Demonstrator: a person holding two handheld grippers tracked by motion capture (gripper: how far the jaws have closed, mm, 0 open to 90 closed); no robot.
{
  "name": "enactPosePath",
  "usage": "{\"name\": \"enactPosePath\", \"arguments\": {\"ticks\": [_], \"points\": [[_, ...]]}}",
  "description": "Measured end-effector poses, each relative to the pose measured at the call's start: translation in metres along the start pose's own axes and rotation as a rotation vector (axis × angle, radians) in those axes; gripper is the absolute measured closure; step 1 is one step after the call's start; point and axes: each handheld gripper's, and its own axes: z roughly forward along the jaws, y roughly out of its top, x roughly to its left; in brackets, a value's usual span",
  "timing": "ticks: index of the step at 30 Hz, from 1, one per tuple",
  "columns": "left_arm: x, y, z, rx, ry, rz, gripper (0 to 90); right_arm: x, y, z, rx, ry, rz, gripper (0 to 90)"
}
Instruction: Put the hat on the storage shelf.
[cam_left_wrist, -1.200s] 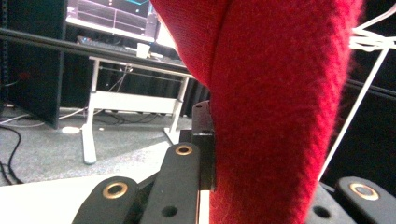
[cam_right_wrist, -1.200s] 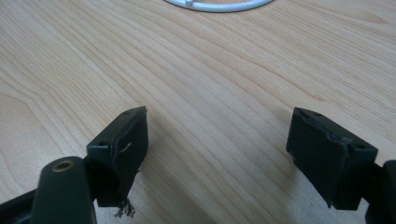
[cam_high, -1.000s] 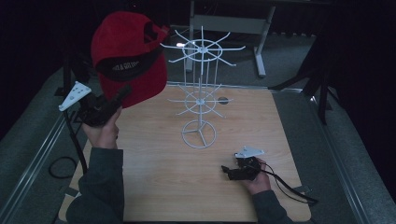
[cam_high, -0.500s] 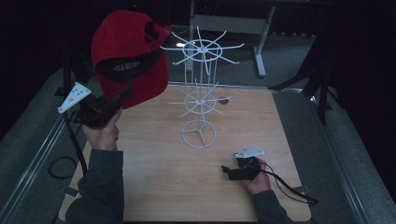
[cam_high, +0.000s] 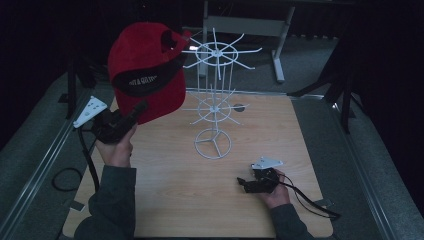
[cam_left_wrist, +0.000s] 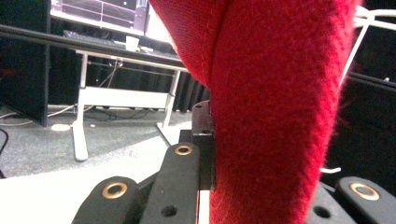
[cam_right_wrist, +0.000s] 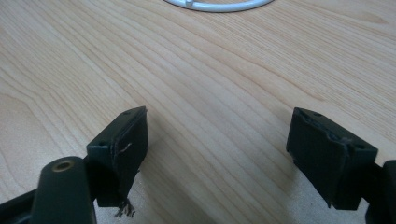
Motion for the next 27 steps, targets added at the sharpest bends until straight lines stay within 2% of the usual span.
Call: {"name": "enactPosePath", "arguments": {"ticks": [21, 24, 27], "points": [[0.001, -0.046, 0.012, 0.095, -0.004, -0.021, 84.0, 0.000, 0.000, 0.000, 0.000, -0.001, -0.001, 20.4], [0.001, -0.052, 0.014, 0.123, 0.010, -0.002, 84.0, 0.000, 0.000, 0.000, 0.000, -0.001, -0.001, 20.4], [0.001, -0.056, 0.016, 0.132, 0.015, 0.001, 83.9, 0.000, 0.000, 0.000, 0.001, -0.001, -0.002, 20.4]]}}
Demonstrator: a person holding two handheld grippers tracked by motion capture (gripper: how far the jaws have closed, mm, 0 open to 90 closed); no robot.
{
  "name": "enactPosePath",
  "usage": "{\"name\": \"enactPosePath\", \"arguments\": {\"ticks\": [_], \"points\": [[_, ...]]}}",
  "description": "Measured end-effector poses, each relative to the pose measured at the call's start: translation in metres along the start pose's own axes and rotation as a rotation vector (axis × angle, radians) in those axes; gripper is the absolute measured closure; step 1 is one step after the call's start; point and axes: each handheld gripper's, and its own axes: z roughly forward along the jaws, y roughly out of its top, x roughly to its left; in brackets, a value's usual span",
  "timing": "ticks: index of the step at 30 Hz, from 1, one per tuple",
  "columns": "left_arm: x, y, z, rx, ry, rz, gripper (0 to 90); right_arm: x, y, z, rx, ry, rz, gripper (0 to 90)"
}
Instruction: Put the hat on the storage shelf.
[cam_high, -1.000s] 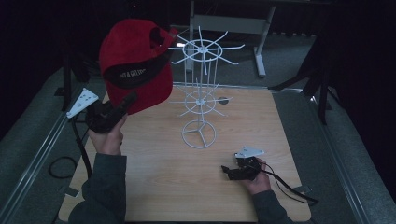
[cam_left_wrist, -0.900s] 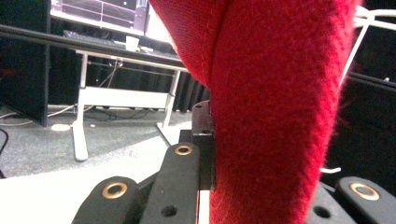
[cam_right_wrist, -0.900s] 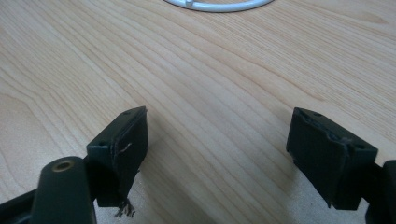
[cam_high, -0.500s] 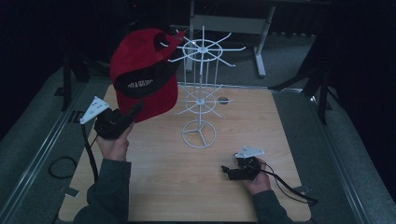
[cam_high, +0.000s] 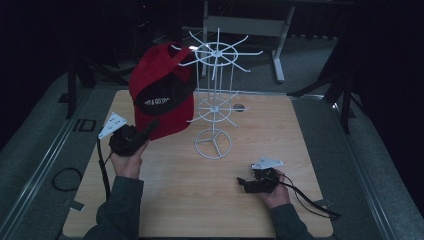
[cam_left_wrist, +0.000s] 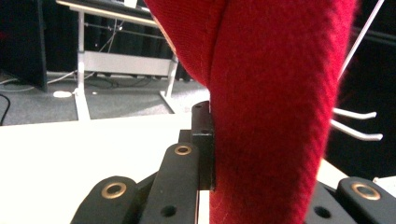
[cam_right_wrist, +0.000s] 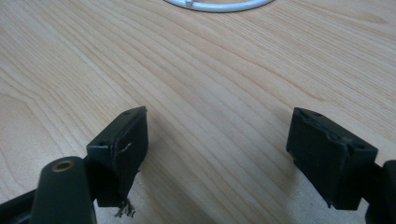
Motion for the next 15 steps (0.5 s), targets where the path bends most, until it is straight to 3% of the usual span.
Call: {"name": "enactPosePath", "arguments": {"ticks": [10, 15], "points": [[0.002, -0.019, 0.008, 0.059, 0.005, -0.001, 83.6, 0.000, 0.000, 0.000, -0.003, 0.001, 0.002, 20.5], [0.003, -0.022, 0.007, 0.058, 0.002, 0.000, 80.2, 0.000, 0.000, 0.000, -0.001, 0.001, 0.003, 20.5]]}}
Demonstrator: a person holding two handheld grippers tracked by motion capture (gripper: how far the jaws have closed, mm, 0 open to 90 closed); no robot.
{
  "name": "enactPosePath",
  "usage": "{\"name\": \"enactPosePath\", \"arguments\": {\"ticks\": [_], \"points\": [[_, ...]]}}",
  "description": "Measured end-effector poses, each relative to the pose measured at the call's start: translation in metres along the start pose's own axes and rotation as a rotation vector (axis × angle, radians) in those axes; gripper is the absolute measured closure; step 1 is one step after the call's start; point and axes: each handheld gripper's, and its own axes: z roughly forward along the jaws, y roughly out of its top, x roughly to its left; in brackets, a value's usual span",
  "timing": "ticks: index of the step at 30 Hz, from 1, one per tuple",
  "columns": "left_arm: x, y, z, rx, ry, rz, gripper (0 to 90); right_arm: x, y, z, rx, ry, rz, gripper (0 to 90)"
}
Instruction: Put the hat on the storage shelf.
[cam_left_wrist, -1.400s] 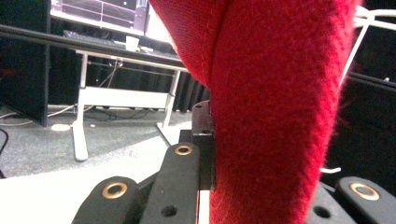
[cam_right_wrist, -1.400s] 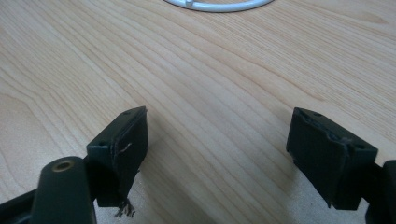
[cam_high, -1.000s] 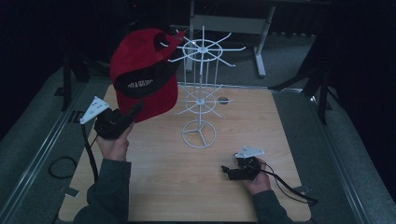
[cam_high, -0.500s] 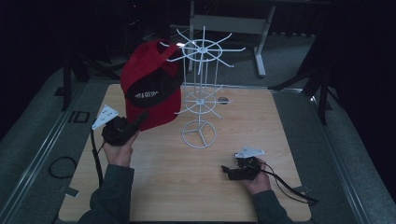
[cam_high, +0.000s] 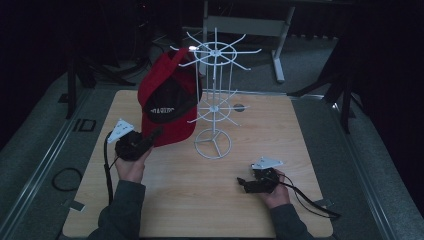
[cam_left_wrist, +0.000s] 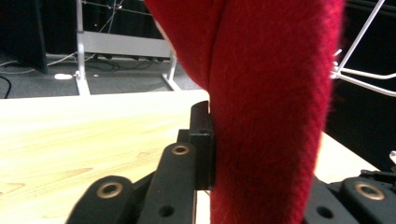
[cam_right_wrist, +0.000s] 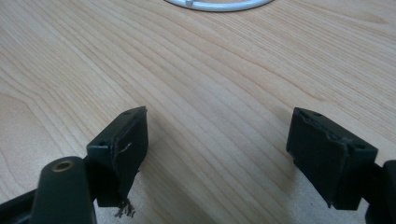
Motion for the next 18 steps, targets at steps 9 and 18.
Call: {"name": "enactPosePath", "arguments": {"ticks": [9, 18], "points": [[0.0038, 0.0006, -0.0044, 0.014, 0.080, 0.002, 47.8, 0.0000, 0.0000, 0.0000, -0.001, 0.000, 0.000, 20.4], [0.0095, -0.0022, -0.0086, 0.035, 0.198, -0.008, 24.1, -0.0002, -0.0001, 0.0001, -0.002, -0.001, -0.002, 20.4]]}}
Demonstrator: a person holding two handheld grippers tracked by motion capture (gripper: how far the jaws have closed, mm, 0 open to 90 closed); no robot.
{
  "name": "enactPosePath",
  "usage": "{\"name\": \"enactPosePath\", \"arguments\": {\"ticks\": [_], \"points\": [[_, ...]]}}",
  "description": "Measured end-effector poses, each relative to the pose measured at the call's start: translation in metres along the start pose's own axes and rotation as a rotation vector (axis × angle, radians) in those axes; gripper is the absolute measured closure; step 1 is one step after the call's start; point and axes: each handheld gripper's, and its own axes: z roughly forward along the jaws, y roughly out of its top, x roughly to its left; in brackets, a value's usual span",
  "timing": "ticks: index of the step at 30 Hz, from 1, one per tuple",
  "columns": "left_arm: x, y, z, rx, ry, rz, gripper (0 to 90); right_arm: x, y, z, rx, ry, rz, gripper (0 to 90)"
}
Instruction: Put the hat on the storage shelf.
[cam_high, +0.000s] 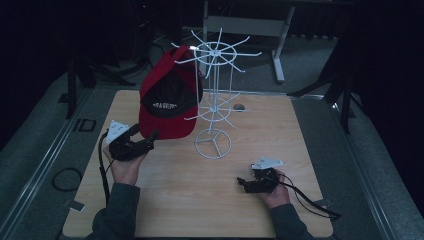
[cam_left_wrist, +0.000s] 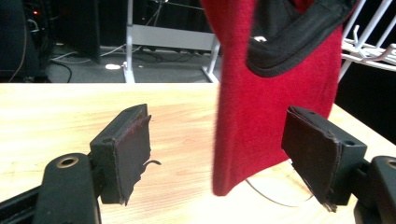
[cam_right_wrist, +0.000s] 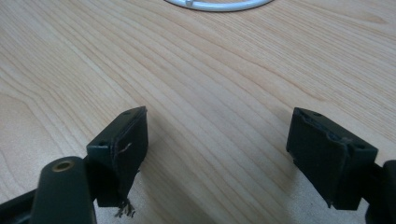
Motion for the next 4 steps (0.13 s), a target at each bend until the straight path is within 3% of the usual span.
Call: {"name": "enactPosePath", "arguments": {"ticks": [4], "points": [[0.0033, 0.0006, -0.0037, -0.012, 0.007, 0.001, 20.2, 0.0000, 0.0000, 0.0000, 0.000, 0.000, 0.001, 20.5]]}}
